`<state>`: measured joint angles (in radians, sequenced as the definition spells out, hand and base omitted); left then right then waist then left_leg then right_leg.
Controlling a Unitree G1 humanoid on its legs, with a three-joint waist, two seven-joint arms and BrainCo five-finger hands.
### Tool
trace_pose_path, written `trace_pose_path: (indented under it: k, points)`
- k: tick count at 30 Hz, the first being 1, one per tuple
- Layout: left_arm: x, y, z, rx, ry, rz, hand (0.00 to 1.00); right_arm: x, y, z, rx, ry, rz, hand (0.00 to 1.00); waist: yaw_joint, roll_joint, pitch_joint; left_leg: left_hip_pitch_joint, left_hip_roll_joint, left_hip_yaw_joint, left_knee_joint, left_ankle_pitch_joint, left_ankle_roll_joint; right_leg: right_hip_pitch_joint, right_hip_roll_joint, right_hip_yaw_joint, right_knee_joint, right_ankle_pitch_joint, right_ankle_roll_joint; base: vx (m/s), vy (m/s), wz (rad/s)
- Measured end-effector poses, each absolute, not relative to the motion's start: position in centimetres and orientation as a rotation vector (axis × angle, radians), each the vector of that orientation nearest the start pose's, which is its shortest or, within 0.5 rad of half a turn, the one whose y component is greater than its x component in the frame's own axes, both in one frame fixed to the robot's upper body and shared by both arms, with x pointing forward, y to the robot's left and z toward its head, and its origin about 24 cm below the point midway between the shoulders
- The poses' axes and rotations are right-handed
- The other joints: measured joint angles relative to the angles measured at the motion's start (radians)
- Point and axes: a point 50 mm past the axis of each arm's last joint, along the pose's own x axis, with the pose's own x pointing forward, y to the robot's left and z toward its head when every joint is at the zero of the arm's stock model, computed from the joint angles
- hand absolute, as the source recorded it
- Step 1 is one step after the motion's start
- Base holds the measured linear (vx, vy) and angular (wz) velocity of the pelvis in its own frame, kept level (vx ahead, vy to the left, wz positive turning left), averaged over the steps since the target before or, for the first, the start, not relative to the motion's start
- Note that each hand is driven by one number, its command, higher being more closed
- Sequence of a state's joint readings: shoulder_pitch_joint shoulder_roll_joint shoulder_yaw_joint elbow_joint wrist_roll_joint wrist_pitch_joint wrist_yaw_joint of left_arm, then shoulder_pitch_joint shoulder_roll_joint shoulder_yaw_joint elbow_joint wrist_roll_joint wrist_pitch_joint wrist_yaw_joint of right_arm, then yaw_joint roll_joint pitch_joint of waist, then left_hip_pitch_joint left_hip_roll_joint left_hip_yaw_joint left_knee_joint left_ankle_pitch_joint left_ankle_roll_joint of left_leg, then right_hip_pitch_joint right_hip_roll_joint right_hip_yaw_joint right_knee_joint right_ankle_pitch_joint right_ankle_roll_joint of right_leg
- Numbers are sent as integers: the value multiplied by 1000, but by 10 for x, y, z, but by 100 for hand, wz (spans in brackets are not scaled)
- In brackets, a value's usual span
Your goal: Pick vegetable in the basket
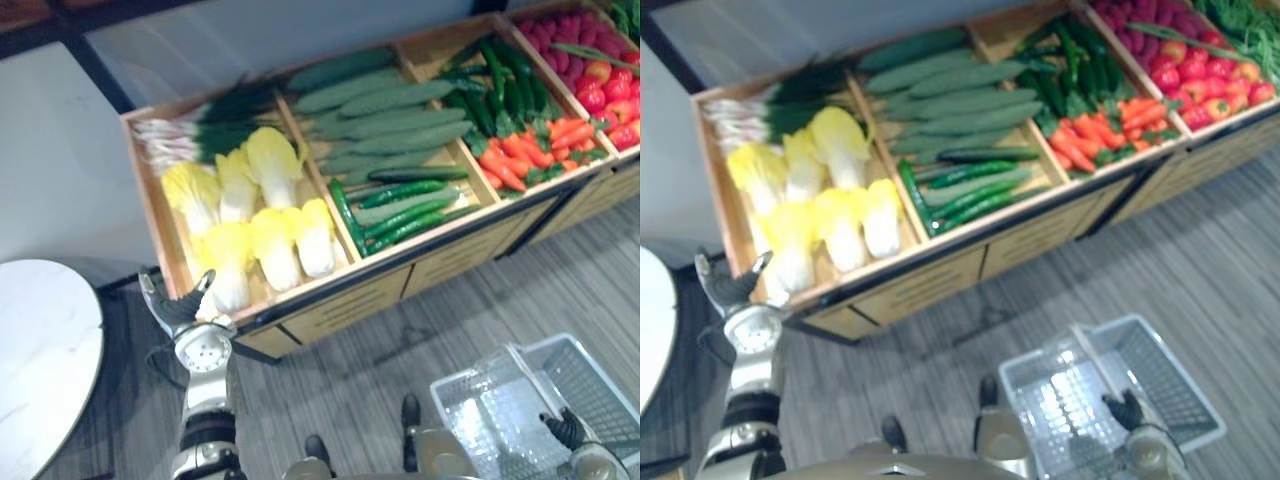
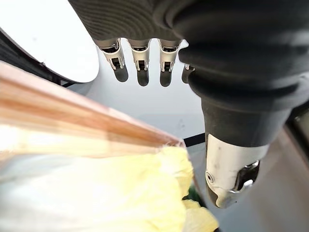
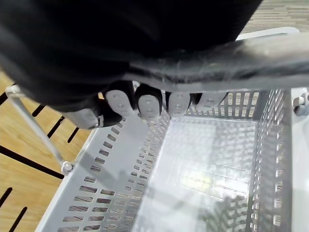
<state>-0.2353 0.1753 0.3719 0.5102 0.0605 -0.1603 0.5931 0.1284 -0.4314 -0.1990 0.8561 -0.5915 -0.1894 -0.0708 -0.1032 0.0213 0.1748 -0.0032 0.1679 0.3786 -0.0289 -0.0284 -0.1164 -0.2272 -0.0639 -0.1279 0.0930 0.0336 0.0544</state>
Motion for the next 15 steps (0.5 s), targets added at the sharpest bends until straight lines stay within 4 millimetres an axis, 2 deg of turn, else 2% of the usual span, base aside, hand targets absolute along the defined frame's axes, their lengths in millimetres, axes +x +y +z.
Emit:
trace_pose_path:
  k: [4,11,15]
  points:
    - [271,286,25,149,63,944,0,142,-321,-86,-914,767,-60,100,-4,-12,23,-27,0,21,0,1,0,-32,8,22,-21,24,-4,36,-13,-24]
    - [284,283,39,111,17,969,0,149,-319,-83,-949,735,-32,100,-2,-15,35,-25,-6,19,1,0,0,-30,-2,32,-27,25,-4,64,9,-4]
    - [284,283,36,114,36,973,0,153,-315,-83,-958,711,-22,100,-2,-17,36,-26,-11,18,1,0,1,-30,-2,33,-30,27,0,0,0,0]
